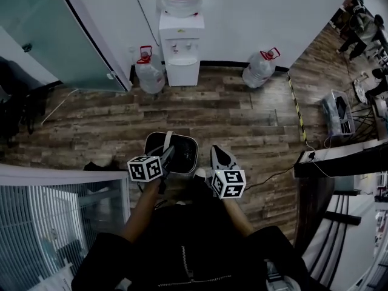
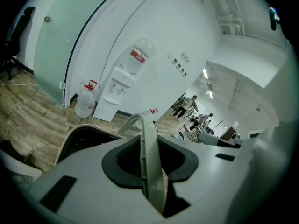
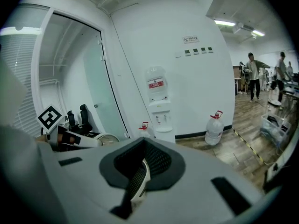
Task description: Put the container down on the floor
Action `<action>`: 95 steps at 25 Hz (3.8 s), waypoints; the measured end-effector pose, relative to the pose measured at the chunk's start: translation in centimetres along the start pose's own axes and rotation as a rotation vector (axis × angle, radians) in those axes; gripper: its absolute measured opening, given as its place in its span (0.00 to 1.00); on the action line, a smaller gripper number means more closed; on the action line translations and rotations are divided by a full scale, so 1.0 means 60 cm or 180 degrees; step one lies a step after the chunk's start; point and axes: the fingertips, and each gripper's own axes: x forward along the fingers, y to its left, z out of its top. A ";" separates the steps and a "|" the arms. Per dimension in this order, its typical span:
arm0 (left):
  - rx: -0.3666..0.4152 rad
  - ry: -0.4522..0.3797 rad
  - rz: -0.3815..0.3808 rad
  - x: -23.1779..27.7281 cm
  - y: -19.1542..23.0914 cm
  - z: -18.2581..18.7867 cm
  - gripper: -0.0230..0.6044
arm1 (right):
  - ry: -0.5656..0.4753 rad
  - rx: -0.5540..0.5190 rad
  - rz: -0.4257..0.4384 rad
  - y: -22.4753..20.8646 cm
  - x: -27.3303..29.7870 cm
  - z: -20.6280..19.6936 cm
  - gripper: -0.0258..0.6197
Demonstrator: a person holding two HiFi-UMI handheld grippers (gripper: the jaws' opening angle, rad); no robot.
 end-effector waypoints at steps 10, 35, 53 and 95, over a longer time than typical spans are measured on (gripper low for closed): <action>-0.0085 -0.0052 0.0113 0.109 0.006 0.087 0.18 | 0.0050 -0.0034 0.0154 -0.083 0.104 0.065 0.06; -0.0127 0.0035 0.0055 0.291 0.028 0.227 0.18 | 0.0204 -0.0062 0.0166 -0.186 0.282 0.146 0.06; 0.0022 0.0451 -0.0124 0.428 0.138 0.363 0.18 | 0.0421 -0.0231 0.0036 -0.193 0.540 0.278 0.06; -0.0191 0.0635 -0.0054 0.861 -0.035 0.474 0.18 | 0.0437 -0.0018 -0.0055 -0.654 0.632 0.416 0.06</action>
